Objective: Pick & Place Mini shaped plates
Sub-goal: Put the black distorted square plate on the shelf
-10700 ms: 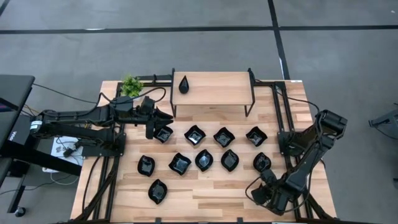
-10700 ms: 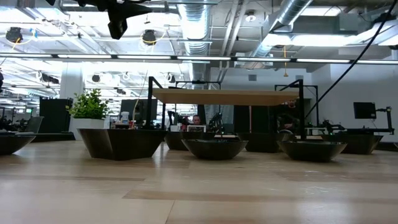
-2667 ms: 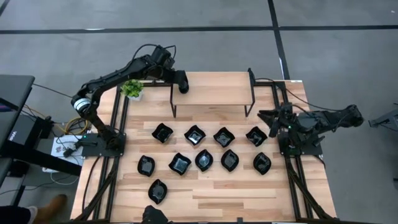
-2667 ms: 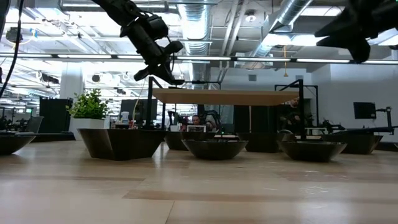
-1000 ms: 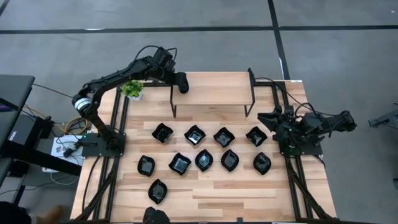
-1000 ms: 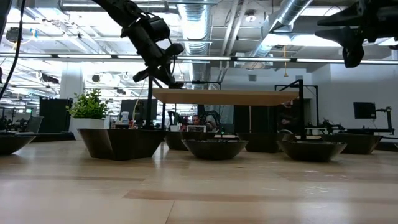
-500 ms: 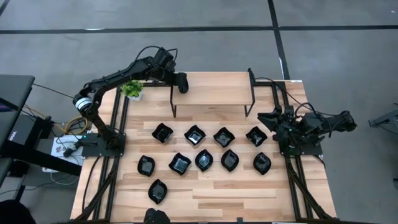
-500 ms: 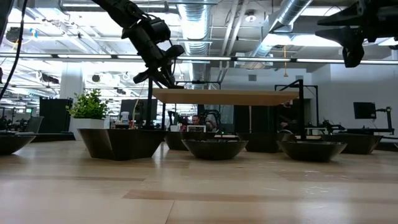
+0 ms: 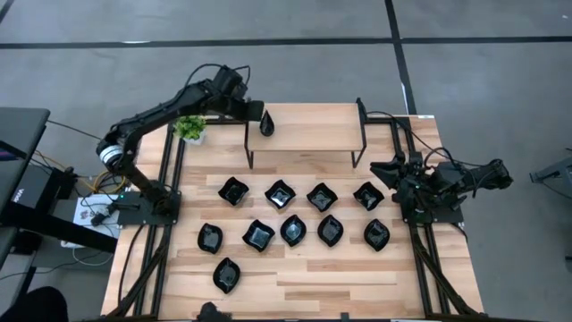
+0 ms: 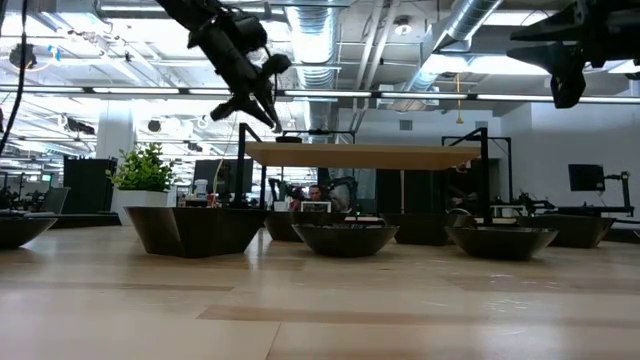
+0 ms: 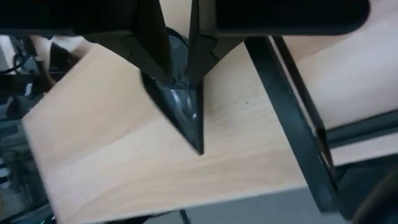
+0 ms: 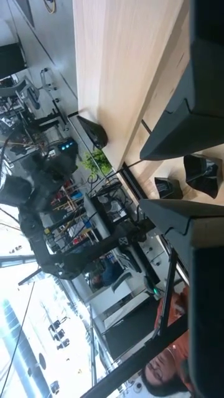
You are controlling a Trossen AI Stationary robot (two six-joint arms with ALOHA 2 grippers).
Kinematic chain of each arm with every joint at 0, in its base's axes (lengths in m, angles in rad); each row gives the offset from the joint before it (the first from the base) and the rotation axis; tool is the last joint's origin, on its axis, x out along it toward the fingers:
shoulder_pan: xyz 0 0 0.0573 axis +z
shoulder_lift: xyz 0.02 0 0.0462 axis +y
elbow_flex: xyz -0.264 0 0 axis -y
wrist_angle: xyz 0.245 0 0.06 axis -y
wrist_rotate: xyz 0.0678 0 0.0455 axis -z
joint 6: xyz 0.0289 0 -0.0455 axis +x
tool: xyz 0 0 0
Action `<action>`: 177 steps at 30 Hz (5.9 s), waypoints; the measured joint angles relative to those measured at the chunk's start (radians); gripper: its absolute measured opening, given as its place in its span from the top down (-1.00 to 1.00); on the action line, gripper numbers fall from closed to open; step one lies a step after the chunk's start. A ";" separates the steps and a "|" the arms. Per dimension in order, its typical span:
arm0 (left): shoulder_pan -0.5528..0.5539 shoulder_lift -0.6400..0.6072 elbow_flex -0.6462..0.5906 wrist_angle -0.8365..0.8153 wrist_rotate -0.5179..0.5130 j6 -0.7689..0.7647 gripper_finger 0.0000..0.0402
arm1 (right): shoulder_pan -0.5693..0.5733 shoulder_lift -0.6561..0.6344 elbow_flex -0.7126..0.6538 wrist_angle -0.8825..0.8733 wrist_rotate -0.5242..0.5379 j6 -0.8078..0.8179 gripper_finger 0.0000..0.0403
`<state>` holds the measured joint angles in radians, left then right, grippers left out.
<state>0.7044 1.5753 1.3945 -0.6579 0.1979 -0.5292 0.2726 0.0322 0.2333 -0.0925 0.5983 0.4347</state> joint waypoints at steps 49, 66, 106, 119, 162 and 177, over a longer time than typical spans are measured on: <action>-0.987 -0.814 -0.900 0.506 -0.415 -0.187 0.92 | 0.003 0.000 0.000 0.133 -0.067 0.037 0.47; -1.027 -1.145 -1.124 0.552 -0.437 -0.269 0.92 | 0.073 0.433 0.186 0.291 -0.209 0.001 0.47; -1.027 -1.288 -1.164 0.555 -0.429 -0.130 0.92 | 0.107 1.019 0.616 -0.653 -0.476 0.759 0.47; -1.027 -1.288 -1.162 0.565 -0.429 -0.133 0.92 | 0.108 1.087 0.615 -0.667 -0.517 0.777 0.47; -1.026 -1.286 -1.162 0.577 -0.429 -0.133 0.92 | -0.118 1.265 0.612 -0.672 -0.263 0.813 0.47; -1.026 -1.283 -1.162 0.594 -0.430 -0.131 0.92 | -0.271 1.335 0.612 -0.626 -0.451 0.399 0.21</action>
<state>-0.3220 0.2928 0.2321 -0.0643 -0.2322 -0.6603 0.0018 1.3669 0.8448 -0.7182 0.1469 0.8340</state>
